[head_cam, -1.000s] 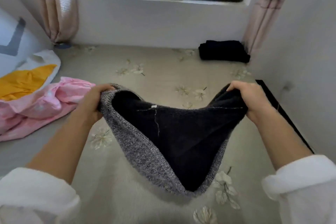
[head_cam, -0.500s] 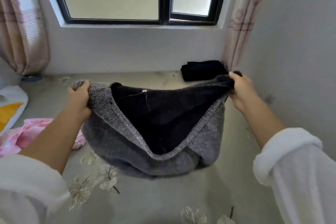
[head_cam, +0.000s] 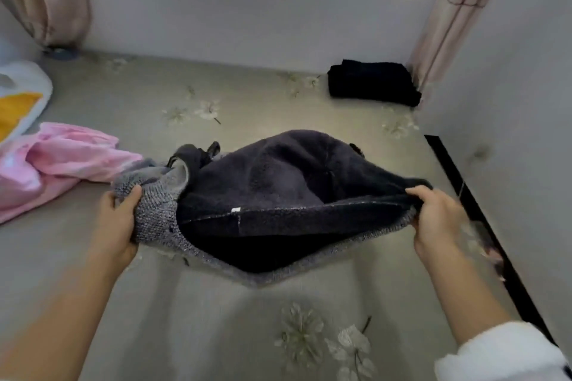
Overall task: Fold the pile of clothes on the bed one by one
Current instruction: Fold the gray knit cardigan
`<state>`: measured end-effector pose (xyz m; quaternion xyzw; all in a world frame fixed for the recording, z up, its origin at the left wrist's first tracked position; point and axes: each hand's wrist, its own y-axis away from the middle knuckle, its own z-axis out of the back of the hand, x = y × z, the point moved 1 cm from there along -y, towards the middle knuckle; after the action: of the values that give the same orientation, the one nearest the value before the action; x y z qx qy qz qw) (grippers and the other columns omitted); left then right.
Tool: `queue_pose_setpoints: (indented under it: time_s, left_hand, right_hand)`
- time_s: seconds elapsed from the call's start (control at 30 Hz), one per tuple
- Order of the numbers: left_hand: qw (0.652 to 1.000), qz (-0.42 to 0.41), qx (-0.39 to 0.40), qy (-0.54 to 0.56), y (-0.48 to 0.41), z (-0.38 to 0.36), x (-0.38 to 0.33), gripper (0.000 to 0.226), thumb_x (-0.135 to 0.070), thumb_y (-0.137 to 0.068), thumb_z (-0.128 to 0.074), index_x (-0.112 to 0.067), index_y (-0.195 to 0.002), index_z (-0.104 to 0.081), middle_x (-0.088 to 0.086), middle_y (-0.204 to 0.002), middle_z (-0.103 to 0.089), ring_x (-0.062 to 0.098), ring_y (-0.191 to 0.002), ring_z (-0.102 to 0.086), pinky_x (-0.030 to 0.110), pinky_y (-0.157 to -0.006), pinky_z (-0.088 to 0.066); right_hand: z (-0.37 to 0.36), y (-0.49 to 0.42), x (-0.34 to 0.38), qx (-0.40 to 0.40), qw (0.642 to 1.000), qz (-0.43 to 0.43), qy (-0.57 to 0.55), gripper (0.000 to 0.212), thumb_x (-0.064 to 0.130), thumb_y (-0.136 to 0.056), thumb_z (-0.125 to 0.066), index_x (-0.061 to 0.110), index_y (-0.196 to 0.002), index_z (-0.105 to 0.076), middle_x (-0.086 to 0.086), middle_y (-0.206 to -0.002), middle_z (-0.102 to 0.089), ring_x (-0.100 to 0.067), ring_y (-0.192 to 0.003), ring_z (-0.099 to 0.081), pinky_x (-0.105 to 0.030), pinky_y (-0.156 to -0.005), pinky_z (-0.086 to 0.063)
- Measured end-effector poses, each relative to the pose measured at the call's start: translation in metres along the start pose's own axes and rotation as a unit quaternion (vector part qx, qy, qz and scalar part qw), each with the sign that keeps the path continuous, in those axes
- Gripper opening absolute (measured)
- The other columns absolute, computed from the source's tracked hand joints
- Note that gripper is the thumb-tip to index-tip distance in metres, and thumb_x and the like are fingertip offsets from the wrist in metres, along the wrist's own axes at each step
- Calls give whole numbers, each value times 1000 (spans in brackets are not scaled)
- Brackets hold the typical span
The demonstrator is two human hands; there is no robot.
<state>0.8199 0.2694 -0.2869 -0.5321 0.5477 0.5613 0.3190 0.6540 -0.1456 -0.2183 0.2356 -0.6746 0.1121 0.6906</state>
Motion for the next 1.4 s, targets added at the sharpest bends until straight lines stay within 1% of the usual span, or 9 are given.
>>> queue_pose_setpoints:
  time_s: [0.27,0.53,0.67,0.77,0.87,1.03,1.2,1.3,1.4]
  left_hand:
    - [926,313,-126,-170,122,79,214,47,-26,-94,-59,-3,-132,-43,20,-124,-56,37,-104,-59,46,-83,-50]
    - [886,287,-124,-343,142,71,266,55,-6,-86,-62,4,-135,-40,27,-134,-48,43,-119,-48,56,-102,-39]
    - [817,174,-24,-549,115,32,254,75,-21,-85,-66,-6,-147,-27,22,-152,-21,41,-138,-20,50,-111,-22]
    - [843,100,87,-521,87,-7,252,53,-22,-92,-58,-11,-141,-42,12,-152,-30,31,-138,-27,44,-111,-26]
    - [916,172,126,-339,58,-44,249,25,-25,-99,-44,-23,-119,-59,3,-130,-57,17,-116,-53,30,-91,-43]
    - [903,396,70,-150,23,-60,277,40,-41,-101,-30,-18,-118,-58,7,-122,-59,26,-115,-54,38,-90,-41]
    - [861,424,119,-255,15,-66,320,36,-43,-91,-55,-18,-118,-54,3,-110,-61,17,-92,-57,36,-81,-42]
    - [855,329,165,-365,12,-70,337,64,-44,-80,-70,-15,-129,-42,2,-96,-62,18,-87,-61,36,-78,-48]
    - [849,291,175,-405,12,-75,346,74,-39,-76,-76,-16,-132,-34,-1,-88,-59,14,-78,-61,30,-63,-45]
  right_hand:
    - [110,33,-193,-2,911,-358,206,12,4,-80,-55,8,-69,-51,-10,-67,-48,-21,-57,-46,-34,-49,-40]
    - [110,34,-248,32,872,-489,10,29,24,-87,-50,4,-103,-64,-19,-100,-66,-37,-85,-61,-46,-79,-50]
    - [63,12,-235,-66,908,-411,44,22,13,-83,-52,4,-103,-59,-16,-92,-61,-32,-86,-57,-39,-70,-48]
    - [-5,10,-214,-39,954,-83,285,37,3,-84,-54,13,-118,-64,0,-99,-64,-21,-96,-57,-30,-78,-46]
    - [-82,34,-223,299,852,88,421,53,9,-85,-52,23,-136,-53,6,-134,-57,-14,-125,-49,-26,-107,-35]
    - [-110,67,-297,571,598,-66,558,53,27,-90,-54,20,-141,-44,-11,-139,-52,-29,-127,-48,-32,-101,-39]
    - [-93,25,-322,473,737,-273,397,33,11,-90,-51,18,-121,-61,-4,-90,-70,-12,-68,-61,-28,-64,-50]
    - [-95,-44,-312,334,831,-116,429,19,11,-90,-55,21,-104,-64,4,-82,-66,-10,-66,-61,-26,-64,-51]
    - [-96,-107,-314,148,818,57,553,42,20,-84,-65,13,-123,-52,-4,-115,-57,-24,-109,-53,-34,-89,-43]
